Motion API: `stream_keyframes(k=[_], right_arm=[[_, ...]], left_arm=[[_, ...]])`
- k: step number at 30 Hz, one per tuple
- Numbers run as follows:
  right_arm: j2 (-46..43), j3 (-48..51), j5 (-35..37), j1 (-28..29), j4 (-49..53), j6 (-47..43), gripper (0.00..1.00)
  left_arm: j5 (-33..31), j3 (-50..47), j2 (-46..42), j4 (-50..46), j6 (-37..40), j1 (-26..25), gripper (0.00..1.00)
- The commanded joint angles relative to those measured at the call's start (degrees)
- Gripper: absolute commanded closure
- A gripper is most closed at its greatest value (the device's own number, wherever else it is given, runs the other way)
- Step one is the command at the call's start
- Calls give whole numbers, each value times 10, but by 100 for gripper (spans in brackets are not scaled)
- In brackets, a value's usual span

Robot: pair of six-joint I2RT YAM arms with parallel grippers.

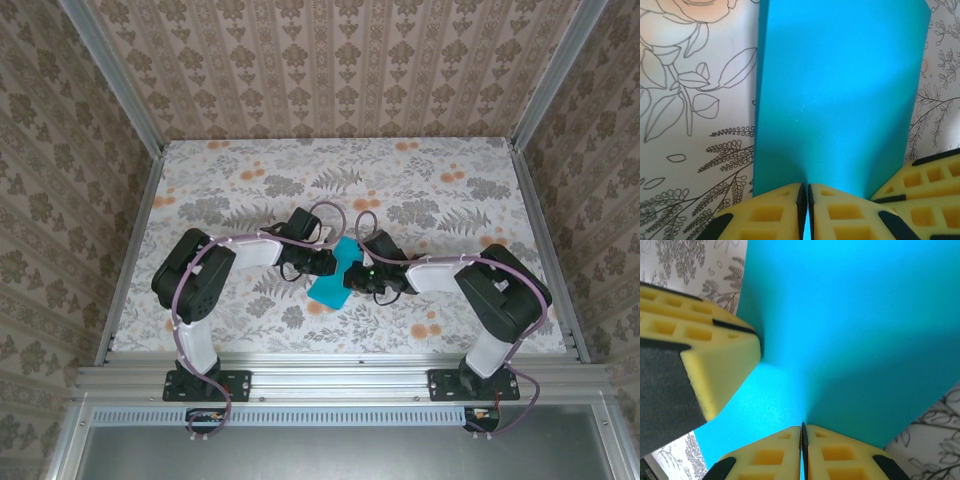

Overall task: Fold a paper plane with a square sheet of paper (pick it up from the middle)
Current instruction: Fold the square sheet of paper in half at the center of the table.

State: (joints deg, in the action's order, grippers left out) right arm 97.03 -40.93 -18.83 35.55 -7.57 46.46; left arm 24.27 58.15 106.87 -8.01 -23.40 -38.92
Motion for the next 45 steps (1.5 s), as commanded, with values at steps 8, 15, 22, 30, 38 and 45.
stream_keyframes(k=[8, 15, 22, 30, 38, 45], right_arm=[[-70, 30, 11, 28, 90, -14, 87], [-55, -1, -6, 43, -8, 48, 87], [23, -23, -21, 70, -6, 40, 87], [-5, 26, -14, 81, 40, 26, 87], [-64, 79, -19, 101, 69, 36, 87], [-111, 93, -14, 108, 98, 35, 87]], left_arm=[[-22, -16, 23, -79, 22, 0, 85], [-20, -13, 25, -80, 22, 0, 85], [-20, -13, 19, -80, 22, 0, 85], [-23, -12, 20, -82, 24, 1, 85], [-22, -2, 29, -88, 27, 1, 85], [-19, 0, 30, -89, 26, 0, 85]])
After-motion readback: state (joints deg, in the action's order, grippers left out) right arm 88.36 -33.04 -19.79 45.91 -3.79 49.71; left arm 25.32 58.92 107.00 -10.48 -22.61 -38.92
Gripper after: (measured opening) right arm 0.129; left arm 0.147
